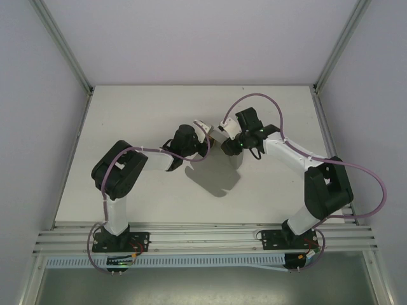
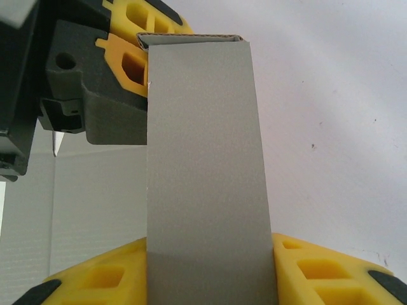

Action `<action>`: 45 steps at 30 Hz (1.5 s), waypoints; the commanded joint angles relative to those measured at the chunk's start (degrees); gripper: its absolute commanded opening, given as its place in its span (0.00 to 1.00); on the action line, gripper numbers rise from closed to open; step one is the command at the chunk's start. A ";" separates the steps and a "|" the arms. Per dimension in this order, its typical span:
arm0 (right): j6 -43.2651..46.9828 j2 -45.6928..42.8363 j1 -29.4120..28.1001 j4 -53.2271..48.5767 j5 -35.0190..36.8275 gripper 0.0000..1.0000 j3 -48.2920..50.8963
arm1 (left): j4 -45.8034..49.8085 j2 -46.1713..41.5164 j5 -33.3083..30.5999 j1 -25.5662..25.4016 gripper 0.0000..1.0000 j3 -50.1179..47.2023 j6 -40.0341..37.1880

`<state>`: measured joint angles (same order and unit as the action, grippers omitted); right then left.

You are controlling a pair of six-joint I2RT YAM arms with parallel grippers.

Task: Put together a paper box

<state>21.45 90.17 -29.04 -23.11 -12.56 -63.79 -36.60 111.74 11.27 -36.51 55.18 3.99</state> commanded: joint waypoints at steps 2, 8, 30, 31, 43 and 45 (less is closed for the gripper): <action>-3.35 0.58 -0.10 3.42 0.68 0.31 0.77 | 0.84 3.45 -6.15 1.22 0.11 -0.81 2.82; -6.36 2.66 -0.08 4.25 0.55 0.35 1.56 | 1.39 5.52 -4.46 1.14 0.00 0.15 1.22; -24.43 5.42 3.11 3.25 4.71 0.94 -5.81 | -1.50 6.56 -6.12 -0.49 0.00 -1.99 -1.71; -24.78 6.41 3.08 3.25 4.86 0.94 -5.90 | -1.59 6.58 -6.24 -0.49 0.00 -2.05 -1.70; -28.36 12.21 2.41 2.62 3.00 0.88 -2.02 | -1.81 8.53 -6.09 -0.58 0.05 -1.44 0.40; -28.78 12.24 2.40 2.27 2.70 0.88 -1.78 | -1.25 8.91 -5.96 -0.54 0.08 -0.74 0.14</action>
<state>-6.46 99.18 -26.09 -16.86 -10.28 -68.34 -45.04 116.68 5.21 -36.80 54.43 3.09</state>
